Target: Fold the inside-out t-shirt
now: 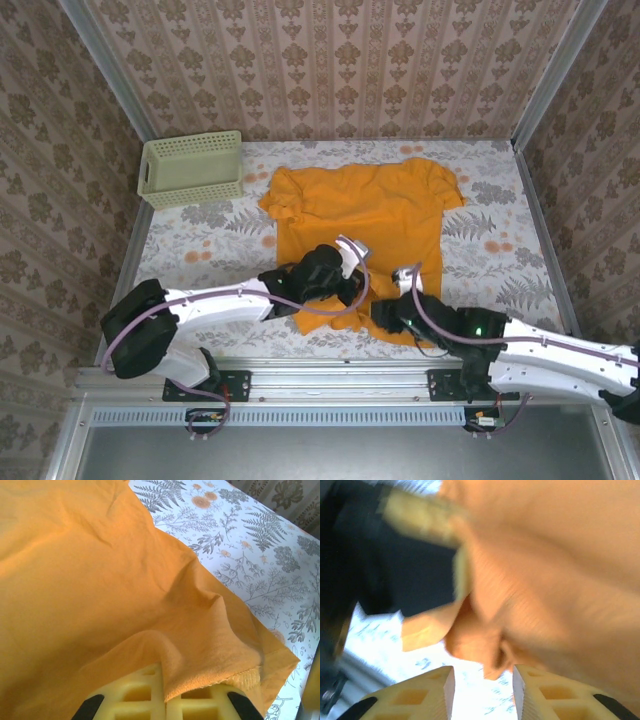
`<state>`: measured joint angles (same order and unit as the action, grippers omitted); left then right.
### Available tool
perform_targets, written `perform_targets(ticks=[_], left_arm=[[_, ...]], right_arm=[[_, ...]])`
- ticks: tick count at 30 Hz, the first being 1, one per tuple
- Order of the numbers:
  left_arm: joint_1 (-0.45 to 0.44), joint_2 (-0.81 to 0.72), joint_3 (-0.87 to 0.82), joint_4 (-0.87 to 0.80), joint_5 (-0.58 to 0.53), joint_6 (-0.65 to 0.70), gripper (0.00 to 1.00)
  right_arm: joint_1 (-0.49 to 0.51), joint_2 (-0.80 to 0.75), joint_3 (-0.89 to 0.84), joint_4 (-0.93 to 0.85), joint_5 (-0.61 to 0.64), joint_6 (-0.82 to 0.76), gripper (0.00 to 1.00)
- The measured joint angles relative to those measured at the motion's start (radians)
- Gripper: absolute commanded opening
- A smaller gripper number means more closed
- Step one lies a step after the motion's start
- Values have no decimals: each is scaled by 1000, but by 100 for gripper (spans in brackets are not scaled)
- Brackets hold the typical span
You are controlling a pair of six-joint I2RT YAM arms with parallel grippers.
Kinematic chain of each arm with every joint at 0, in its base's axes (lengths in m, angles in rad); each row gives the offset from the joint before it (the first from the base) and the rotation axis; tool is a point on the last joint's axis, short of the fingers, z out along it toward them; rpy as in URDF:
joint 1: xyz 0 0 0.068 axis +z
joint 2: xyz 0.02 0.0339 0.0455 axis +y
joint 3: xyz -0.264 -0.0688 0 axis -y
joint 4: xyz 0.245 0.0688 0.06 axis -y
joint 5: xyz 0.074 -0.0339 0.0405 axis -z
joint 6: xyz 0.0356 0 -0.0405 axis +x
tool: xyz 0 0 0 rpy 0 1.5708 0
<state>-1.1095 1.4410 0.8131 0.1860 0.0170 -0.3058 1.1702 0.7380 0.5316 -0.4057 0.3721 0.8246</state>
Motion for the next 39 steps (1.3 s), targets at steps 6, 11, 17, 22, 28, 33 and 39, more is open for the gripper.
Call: perform_targets(ticks=[6, 11, 17, 22, 28, 33, 39], left_arm=[[16, -49, 56, -44, 26, 0, 0], [25, -64, 93, -75, 40, 1, 0], [27, -79, 108, -113, 45, 13, 0], [27, -101, 122, -137, 52, 20, 0], [31, -133, 125, -152, 56, 23, 0], [31, -152, 126, -153, 67, 23, 0], [32, -163, 160, -189, 78, 23, 0]], right_arm=[[182, 150, -101, 225, 92, -100, 50], [209, 235, -137, 384, 152, -190, 53], [150, 311, -192, 552, 141, -283, 53], [47, 439, -198, 676, 74, -354, 53], [-72, 550, -198, 773, 12, -406, 53], [-127, 643, -175, 839, 8, -454, 54], [-227, 763, -110, 899, 61, -463, 56]])
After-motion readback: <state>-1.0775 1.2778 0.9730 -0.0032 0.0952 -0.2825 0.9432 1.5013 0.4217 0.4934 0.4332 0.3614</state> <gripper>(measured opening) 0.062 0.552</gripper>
